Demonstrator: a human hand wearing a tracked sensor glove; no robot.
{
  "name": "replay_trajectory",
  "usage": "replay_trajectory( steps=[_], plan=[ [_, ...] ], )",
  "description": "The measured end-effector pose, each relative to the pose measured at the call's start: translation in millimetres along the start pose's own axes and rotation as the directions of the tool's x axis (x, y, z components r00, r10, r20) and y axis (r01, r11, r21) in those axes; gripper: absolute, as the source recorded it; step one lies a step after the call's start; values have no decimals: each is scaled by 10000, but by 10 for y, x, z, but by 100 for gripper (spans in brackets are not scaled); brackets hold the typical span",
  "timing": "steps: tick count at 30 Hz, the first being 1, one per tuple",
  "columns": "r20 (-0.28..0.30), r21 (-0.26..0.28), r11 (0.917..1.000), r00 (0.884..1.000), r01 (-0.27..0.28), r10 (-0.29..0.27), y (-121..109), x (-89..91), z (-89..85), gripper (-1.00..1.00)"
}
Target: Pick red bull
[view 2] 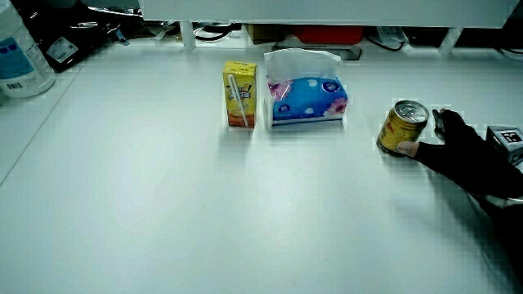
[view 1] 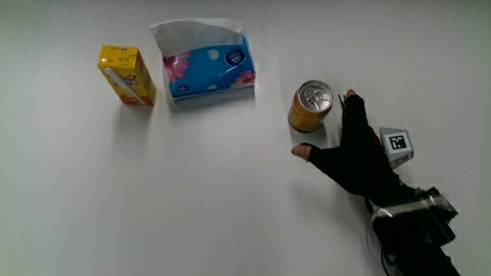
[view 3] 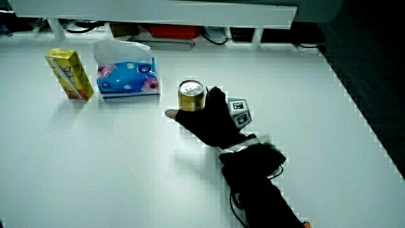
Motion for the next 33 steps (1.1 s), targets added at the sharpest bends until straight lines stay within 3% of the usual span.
replay_trajectory(
  steps=[3,4,9,10,21,29,33],
  plan=[
    [-26,67,9994,9994,336,-336,91,29,-6,0],
    [-273,106,9998,9995,162,-159,119,26,-16,0],
    [-270,204,9992,9991,343,-337,231,49,-32,0],
    [-468,214,9996,9988,166,-156,244,46,-39,0],
    [-686,520,9984,9975,201,-165,328,82,-67,0],
    [-1096,1033,9947,9939,28,86,304,109,-64,0],
    [-1379,1705,9850,9893,-247,486,299,157,-46,21]
  ],
)
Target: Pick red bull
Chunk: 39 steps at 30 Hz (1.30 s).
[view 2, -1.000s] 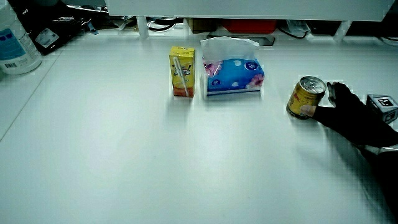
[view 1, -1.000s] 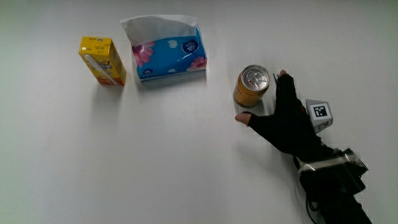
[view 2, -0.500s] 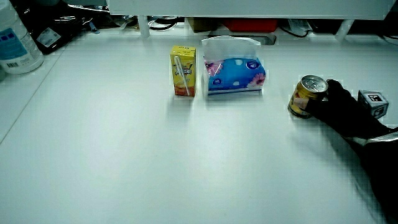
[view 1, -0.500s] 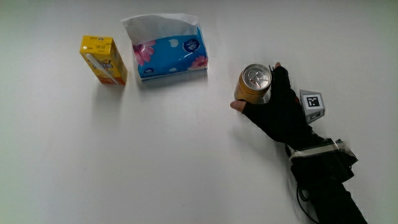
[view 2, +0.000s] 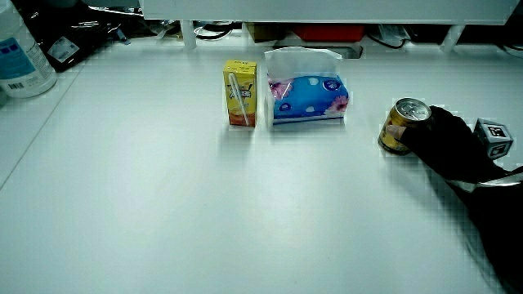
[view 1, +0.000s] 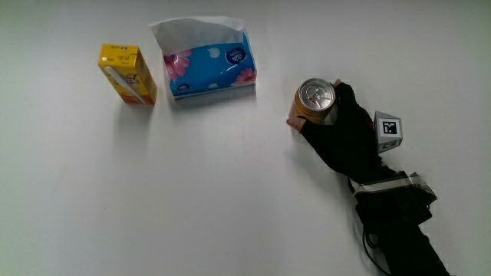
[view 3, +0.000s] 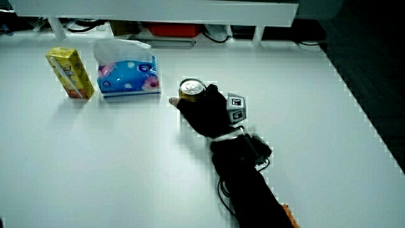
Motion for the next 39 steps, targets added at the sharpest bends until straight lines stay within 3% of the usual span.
replay_trajectory(
  steps=[15,25,29,31,36,38,39],
  plan=[
    [-287,1003,9936,9981,-522,554,-42,20,-15,100],
    [-131,1051,9935,9989,-439,456,-51,59,5,100],
    [-398,916,9929,9960,-764,803,-57,9,4,100],
    [-199,797,9941,9970,-729,748,-56,5,21,100],
    [-48,434,9931,9940,-1092,1095,-84,-166,8,100],
    [-129,33,9913,9913,-1312,1312,-100,-269,-5,100],
    [-30,-15,9870,9870,-1608,1608,-101,-301,-11,100]
  ],
)
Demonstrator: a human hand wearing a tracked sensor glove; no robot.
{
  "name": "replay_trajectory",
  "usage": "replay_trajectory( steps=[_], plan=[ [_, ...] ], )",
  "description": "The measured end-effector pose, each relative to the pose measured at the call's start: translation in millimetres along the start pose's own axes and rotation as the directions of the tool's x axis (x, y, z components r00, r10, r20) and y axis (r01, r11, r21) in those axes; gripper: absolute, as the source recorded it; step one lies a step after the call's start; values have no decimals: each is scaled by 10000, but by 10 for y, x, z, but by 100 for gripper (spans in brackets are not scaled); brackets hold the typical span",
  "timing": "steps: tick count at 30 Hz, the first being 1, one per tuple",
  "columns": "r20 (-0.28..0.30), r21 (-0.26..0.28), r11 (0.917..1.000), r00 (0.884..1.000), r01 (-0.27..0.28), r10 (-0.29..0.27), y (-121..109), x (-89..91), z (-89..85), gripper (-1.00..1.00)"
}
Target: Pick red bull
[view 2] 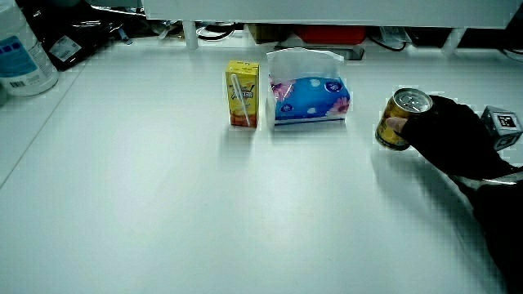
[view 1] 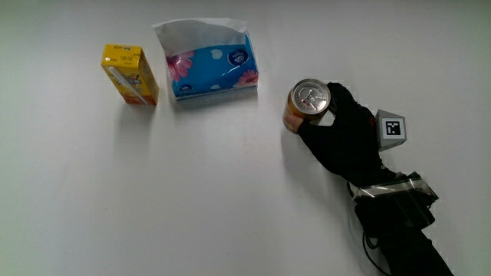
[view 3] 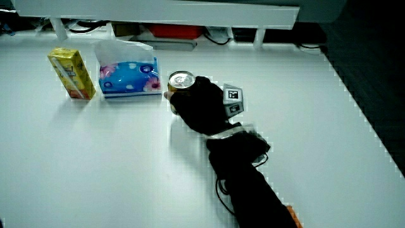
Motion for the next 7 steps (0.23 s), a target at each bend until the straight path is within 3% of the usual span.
replay_trajectory(
  steps=[3,7],
  plan=[
    [10,-510,9978,9991,-417,418,-15,-153,-54,100],
    [-203,-1301,9859,9945,-1048,1030,-55,-345,-166,100]
  ],
)
